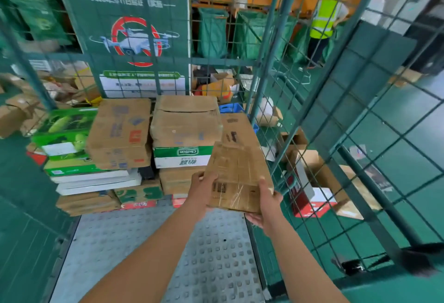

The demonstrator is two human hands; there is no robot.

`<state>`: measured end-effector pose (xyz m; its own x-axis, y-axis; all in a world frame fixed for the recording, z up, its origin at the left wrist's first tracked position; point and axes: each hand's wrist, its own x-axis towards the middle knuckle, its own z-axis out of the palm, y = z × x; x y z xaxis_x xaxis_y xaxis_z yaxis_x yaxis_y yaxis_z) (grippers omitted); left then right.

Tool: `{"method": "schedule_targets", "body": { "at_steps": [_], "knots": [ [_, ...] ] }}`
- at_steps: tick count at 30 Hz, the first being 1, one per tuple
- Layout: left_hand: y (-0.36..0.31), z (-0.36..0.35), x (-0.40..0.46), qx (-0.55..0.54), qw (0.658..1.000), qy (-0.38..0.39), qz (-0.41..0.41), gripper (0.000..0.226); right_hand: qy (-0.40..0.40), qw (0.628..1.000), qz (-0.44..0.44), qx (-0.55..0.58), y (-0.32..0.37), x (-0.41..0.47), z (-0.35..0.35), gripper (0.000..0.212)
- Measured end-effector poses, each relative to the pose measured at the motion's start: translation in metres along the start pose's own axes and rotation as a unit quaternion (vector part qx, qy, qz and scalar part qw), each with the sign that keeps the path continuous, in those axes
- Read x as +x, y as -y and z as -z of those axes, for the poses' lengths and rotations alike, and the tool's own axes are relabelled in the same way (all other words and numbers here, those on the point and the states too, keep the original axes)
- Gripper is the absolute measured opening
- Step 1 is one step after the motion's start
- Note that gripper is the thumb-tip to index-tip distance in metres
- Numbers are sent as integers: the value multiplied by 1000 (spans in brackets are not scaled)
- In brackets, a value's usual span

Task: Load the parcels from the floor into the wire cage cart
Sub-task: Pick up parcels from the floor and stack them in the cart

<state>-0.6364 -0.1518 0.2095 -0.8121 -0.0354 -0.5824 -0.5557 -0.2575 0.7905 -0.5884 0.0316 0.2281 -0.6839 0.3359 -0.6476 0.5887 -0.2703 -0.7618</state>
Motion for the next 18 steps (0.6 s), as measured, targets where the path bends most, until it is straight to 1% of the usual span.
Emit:
{"method": "schedule_targets", "body": {
  "at_steps": [2, 5, 7, 9, 12, 14, 15, 17, 18],
  "knots": [
    [-13, -12, 16, 20, 1000, 17, 14, 34, -30, 1000, 5, 3, 12, 18, -3, 107],
    [-33, -36, 53, 52, 998, 26, 18, 43, -51, 999, 16, 7, 31, 59, -7, 107],
    [-45, -54, 77, 60, 998, 18, 27, 39, -53, 998, 22, -11, 48, 89, -9, 113],
    [-54, -71, 102, 61, 997, 7, 40, 33, -47, 998, 29, -24, 66, 119, -9, 108],
    [-64, -94, 144, 48, 997, -1, 64, 40, -44, 996, 51, -65, 95, 171, -10, 97],
    [-67, -108, 171, 36, 996, -13, 76, 40, -43, 990, 78, -108, 110, 210, -11, 93],
    [-66, -113, 185, 28, 996, -19, 78, 39, -46, 986, 94, -130, 119, 221, -14, 87],
    [-66, -127, 209, 11, 996, -37, 81, 39, -44, 976, 131, -167, 134, 246, -23, 60],
    [-66, -133, 218, 8, 996, -47, 79, 39, -44, 971, 149, -179, 140, 256, -29, 50]
  ]
}}
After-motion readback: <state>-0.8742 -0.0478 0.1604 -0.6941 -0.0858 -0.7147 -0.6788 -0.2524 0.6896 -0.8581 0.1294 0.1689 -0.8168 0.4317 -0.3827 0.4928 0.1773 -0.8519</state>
